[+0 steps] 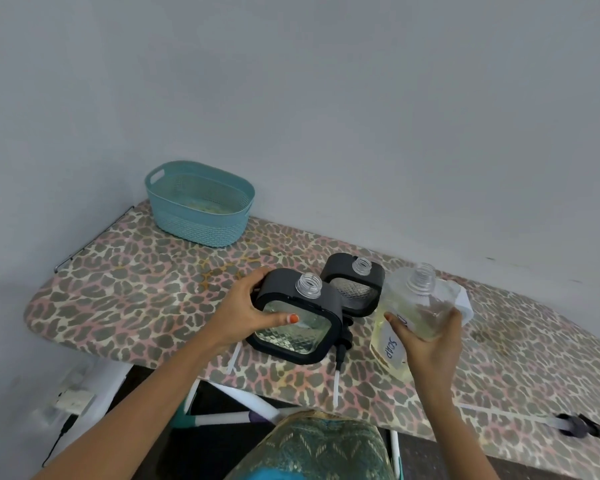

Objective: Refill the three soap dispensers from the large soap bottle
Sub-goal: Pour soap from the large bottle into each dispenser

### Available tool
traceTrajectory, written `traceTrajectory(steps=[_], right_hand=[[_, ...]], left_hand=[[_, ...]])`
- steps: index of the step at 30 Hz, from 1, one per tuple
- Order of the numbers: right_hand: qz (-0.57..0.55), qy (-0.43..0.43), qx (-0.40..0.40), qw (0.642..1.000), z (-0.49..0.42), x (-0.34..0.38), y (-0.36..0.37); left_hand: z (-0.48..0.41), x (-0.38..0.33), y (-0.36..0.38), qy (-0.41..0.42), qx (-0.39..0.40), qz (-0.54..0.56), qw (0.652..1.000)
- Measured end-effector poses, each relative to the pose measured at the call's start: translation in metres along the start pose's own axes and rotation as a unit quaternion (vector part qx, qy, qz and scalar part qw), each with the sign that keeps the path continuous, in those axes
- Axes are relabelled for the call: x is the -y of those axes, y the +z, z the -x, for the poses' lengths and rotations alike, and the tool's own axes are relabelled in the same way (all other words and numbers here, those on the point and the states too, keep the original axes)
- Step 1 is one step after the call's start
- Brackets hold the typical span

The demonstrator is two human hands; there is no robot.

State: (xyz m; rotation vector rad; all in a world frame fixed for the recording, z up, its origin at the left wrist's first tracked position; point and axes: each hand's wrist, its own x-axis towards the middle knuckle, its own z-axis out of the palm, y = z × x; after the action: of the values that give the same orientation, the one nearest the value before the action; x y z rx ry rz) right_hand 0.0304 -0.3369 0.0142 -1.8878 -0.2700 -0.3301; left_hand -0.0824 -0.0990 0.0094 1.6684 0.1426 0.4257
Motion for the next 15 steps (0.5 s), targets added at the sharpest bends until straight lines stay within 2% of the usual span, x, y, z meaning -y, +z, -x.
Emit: traceTrajectory(steps=[6,15], right_hand=[[-0.036,0.050,-0.055,0.997,0.005,-0.011,0.000],[-0.095,0.059,-0.067,0.991,0.009,-0.026,-0.006]], left_hand=[[-0.009,-0.003,-0.002,0.004,-0.022,-0.010,1.000],[-0.043,-0.005,-0.016,-0.003,-0.063,-0.011,0.998]])
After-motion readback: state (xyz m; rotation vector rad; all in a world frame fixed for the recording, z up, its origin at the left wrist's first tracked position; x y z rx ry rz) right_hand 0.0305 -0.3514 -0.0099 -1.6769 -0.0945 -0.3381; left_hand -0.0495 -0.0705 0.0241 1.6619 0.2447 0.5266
